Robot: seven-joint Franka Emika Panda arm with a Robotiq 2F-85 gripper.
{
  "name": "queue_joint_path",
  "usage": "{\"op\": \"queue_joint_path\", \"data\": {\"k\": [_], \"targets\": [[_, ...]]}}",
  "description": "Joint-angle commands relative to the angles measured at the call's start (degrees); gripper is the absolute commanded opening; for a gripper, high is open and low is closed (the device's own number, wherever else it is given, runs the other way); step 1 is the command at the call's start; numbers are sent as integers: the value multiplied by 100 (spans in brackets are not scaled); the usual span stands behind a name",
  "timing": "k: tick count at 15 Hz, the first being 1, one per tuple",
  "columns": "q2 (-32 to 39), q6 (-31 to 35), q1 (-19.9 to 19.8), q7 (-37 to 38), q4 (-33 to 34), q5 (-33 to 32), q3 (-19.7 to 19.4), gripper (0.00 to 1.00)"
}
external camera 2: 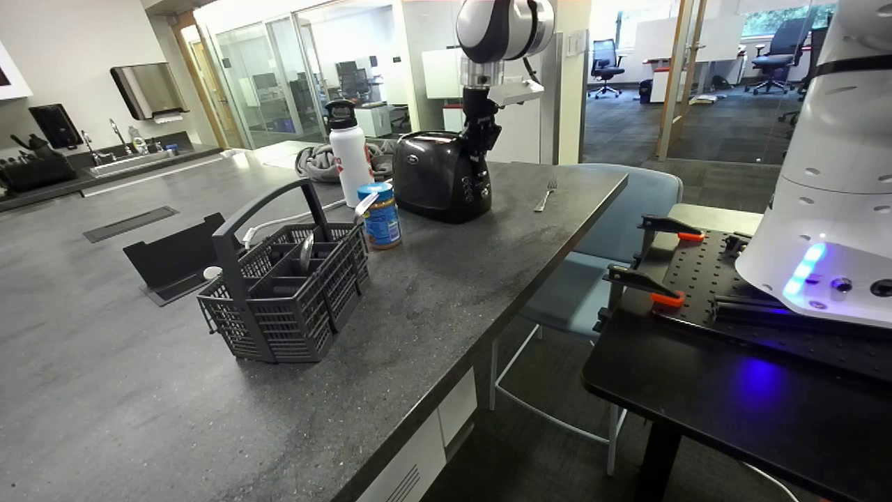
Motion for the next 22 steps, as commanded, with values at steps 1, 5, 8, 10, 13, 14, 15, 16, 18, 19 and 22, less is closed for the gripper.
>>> {"op": "queue_joint_path", "data": {"k": [1,5,8,10,13,14,15,16,18,19,22], "targets": [[261,-51,14,76,113,-98,28,0],[379,-20,59,171,147,-204,-1,0],[529,18,123,340,200,-391,-82,0],[672,7,194,601,276,-632,-176,0],[657,-56,312,978,286,-967,-293,0],[457,-35,313,973,164,-955,-253,0],[296,4,314,956,61,-925,-224,0],[42,18,259,828,-101,-798,-143,0],[-352,137,249,796,-390,-748,-106,0],[-560,124,271,853,-539,-770,-121,0],[-1261,41,311,1052,-1000,-864,-159,0]]}}
